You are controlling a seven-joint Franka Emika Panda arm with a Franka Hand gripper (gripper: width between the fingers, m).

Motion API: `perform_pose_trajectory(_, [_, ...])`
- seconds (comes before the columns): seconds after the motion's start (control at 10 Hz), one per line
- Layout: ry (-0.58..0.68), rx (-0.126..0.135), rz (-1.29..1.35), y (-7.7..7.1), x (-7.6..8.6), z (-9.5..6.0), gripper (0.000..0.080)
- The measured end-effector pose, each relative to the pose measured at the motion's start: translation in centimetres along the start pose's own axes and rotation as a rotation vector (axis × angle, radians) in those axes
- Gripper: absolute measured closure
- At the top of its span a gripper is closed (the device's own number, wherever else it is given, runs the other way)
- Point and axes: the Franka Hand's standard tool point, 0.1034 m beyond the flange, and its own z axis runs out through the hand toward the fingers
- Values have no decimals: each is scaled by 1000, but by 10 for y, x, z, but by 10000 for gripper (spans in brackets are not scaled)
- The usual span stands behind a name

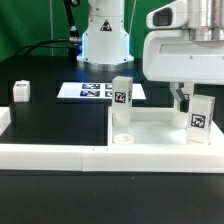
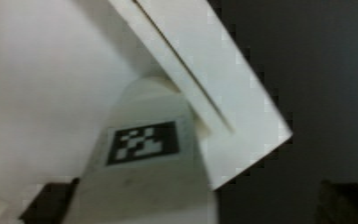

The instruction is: Assemble square table

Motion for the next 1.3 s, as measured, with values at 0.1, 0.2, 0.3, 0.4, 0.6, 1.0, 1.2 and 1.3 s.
perform_pose_trajectory(0.1, [2, -15, -101, -5, -4, 0, 150])
perform_pose_trajectory(0.2, [4, -18, -157, -1, -1, 1, 150])
perform_pose_trajectory(0.3, [5, -20, -169, 1, 0, 1, 150])
perform_pose_trajectory(0.4, [5, -20, -165, 1, 0, 1, 150])
perform_pose_trajectory(0.6, [-52, -37, -127, 11, -2, 2, 150])
perform_pose_trajectory(1.0, [-145, -72, -83, 20, -3, 1, 150])
perform_pose_trajectory(1.2, [-143, -76, -20, 21, -3, 1, 178])
perform_pose_trajectory(1.3, [-141, -81, 37, 21, -3, 1, 349])
